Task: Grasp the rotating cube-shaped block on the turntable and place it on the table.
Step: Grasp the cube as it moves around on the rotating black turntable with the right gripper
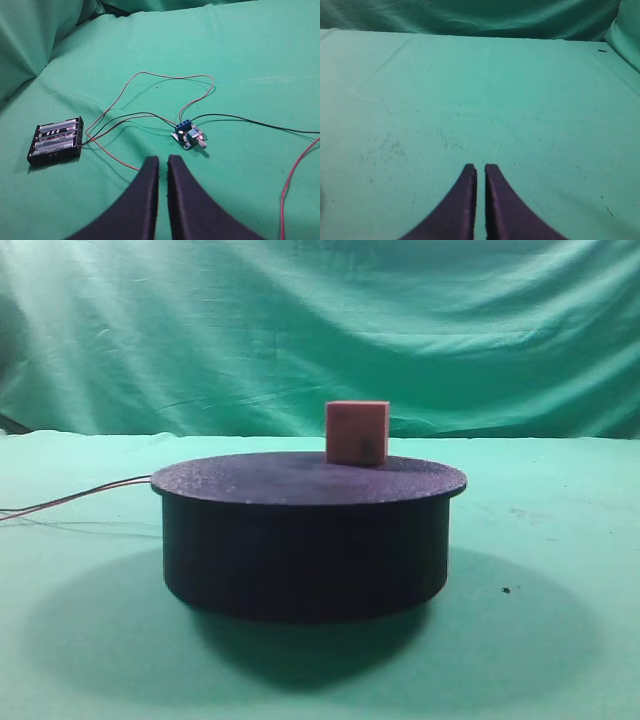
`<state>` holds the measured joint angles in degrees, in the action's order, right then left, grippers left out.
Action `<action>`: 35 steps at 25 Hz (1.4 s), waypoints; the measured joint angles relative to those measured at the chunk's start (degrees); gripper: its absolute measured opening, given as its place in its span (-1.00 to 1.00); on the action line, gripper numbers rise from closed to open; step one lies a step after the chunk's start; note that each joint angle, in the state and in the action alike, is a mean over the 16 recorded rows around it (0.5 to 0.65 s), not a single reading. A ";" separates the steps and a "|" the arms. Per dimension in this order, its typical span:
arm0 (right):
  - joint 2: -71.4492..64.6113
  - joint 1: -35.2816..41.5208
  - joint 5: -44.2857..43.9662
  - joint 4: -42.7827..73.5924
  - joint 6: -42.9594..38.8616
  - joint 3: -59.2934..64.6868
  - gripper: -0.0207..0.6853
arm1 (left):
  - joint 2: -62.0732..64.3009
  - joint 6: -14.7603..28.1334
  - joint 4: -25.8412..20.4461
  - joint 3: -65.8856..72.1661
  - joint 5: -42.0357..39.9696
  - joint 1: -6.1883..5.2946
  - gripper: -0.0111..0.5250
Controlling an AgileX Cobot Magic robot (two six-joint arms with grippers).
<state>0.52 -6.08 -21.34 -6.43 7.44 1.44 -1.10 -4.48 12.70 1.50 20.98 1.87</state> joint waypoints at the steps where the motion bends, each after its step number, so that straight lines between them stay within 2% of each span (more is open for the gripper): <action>1: 0.00 0.00 0.00 0.00 0.00 0.00 -0.94 | 0.00 0.00 0.00 0.00 0.00 0.00 -0.96; 13: 0.00 0.00 1.66 -0.06 -0.08 0.04 -0.94 | 0.00 0.00 0.00 0.00 0.00 0.00 -0.96; 22: -0.12 0.00 17.79 -4.59 -1.85 -0.24 -0.94 | 0.00 0.00 0.00 0.00 0.00 0.00 -0.96; 26: -1.88 0.00 21.20 -7.04 -2.17 -2.69 -0.94 | 0.00 0.00 0.00 0.00 0.00 0.00 -0.96; 30: -6.24 0.00 18.20 -8.95 -2.27 -7.00 -0.94 | 0.00 0.00 0.00 0.00 0.00 0.00 -0.96; 35: -13.76 0.00 7.49 -9.63 -1.65 -12.90 -0.94 | 0.00 0.00 0.00 0.00 0.00 0.00 -0.96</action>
<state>-13.24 -6.08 -13.85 -16.06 5.79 -11.46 -1.10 -4.48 12.70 1.50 20.98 1.87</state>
